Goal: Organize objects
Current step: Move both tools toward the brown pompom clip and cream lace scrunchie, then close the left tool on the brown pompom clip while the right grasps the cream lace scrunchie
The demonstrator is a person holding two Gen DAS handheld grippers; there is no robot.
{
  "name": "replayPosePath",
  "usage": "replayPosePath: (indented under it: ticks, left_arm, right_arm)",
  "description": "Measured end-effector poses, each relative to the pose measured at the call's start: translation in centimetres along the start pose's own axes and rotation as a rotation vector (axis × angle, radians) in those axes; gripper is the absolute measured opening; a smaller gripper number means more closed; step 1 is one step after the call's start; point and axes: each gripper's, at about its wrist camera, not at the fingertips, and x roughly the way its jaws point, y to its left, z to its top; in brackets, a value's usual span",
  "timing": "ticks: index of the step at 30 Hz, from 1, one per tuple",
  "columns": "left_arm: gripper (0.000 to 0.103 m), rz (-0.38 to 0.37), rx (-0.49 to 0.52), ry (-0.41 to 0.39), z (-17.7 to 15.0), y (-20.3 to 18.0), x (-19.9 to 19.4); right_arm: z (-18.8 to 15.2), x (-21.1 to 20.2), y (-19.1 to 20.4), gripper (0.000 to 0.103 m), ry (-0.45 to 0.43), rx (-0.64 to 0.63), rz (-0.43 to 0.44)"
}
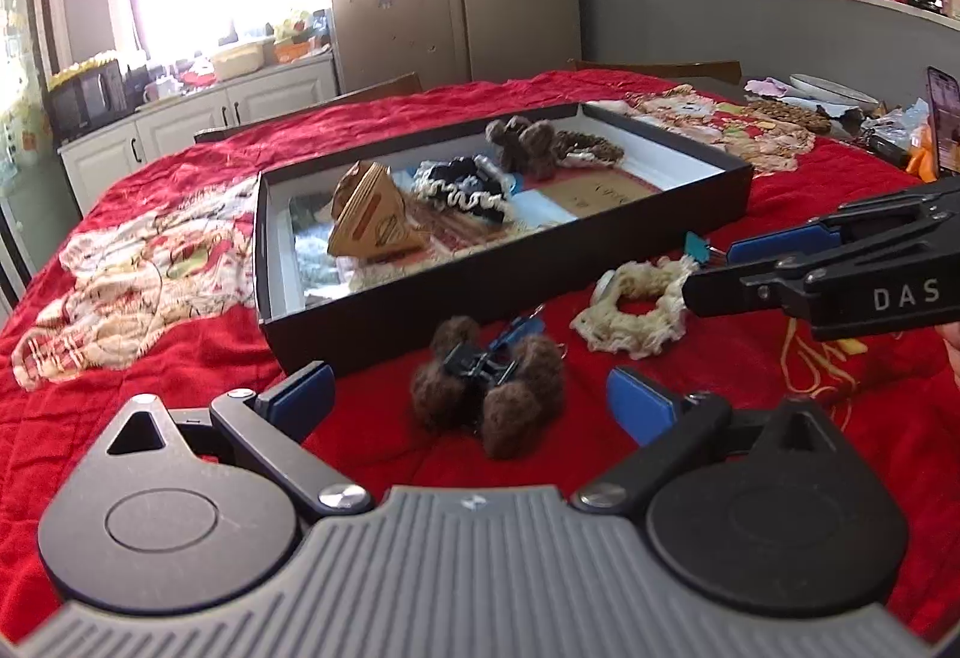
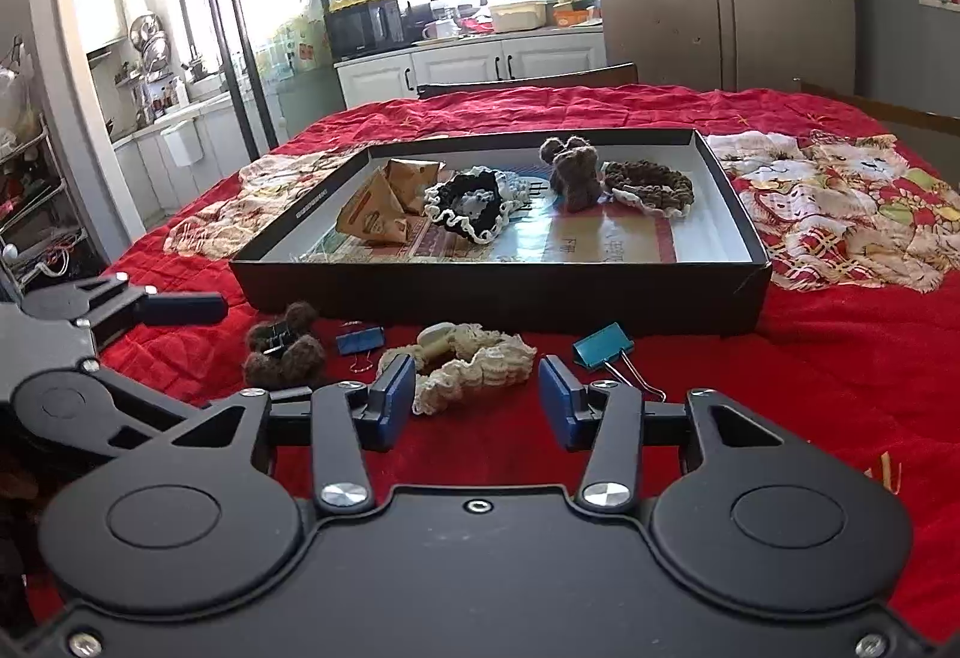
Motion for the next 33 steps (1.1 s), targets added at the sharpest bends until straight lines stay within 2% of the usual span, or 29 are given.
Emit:
replayPosePath:
  ticks: [13,15,21,33]
  left_arm:
    - [0.099,-0.036,-0.028,0.004,0.0,0.3,1.0]
    - [0.096,-0.045,-0.036,0.013,0.0,0.5,1.2]
    - [0.094,-0.054,-0.058,0.02,0.0,0.7,1.5]
    - [0.084,-0.071,-0.066,0.03,0.2,0.6,1.8]
  right_arm:
    - [0.4,1.9,0.6,0.04,0.002,0.059,-0.057]
    - [0.3,2.2,0.5,0.039,0.008,0.059,-0.06]
    - [-0.1,2.7,0.0,0.038,0.031,0.087,-0.043]
    - [-0.9,3.0,0.1,0.036,0.031,0.072,-0.069]
